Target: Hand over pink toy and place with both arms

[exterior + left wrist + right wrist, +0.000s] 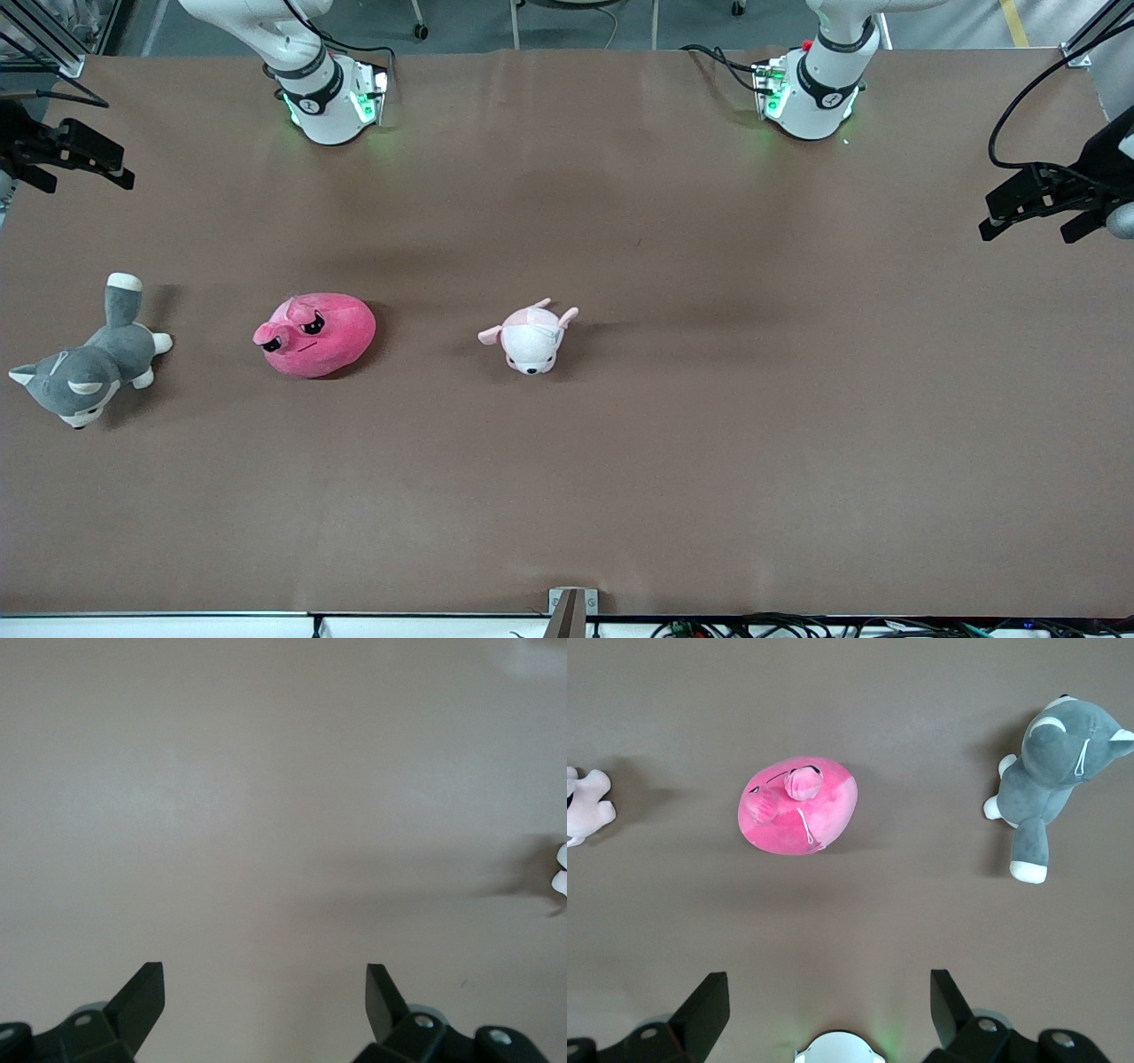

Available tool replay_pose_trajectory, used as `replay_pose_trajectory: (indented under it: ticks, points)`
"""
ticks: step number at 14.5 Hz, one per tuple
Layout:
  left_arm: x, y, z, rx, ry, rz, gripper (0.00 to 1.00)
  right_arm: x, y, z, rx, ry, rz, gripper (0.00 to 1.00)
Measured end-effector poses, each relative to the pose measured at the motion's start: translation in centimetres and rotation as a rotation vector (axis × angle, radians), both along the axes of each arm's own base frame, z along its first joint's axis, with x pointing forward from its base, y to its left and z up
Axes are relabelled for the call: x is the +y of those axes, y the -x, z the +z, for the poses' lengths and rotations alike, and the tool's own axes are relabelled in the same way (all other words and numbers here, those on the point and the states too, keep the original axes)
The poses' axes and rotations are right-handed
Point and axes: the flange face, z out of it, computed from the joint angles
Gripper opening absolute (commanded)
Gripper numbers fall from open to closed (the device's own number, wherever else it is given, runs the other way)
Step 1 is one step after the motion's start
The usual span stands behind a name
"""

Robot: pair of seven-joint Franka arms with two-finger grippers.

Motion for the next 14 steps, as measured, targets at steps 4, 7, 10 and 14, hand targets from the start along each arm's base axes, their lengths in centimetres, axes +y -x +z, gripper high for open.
replay_pose_trajectory:
  ticks: [4,7,10,14]
  points:
    - [0.00,0.00,0.05,-0.001,0.000,0.000,1.00,0.04,0.24,0.78,-0.028,0.000,0.001,1.00]
    - [0.00,0.00,0.06,-0.001,0.000,0.000,1.00,0.01,0.13,0.85,-0.037,0.001,0.000,1.00]
    - [0.00,-0.01,0.06,-0.001,0.000,0.000,1.00,-0.06,0.12,0.86,-0.039,0.001,-0.001,1.00]
    - [0.00,-0.01,0.08,-0.002,0.000,0.000,1.00,-0.08,0.12,0.87,-0.039,0.001,-0.001,1.00]
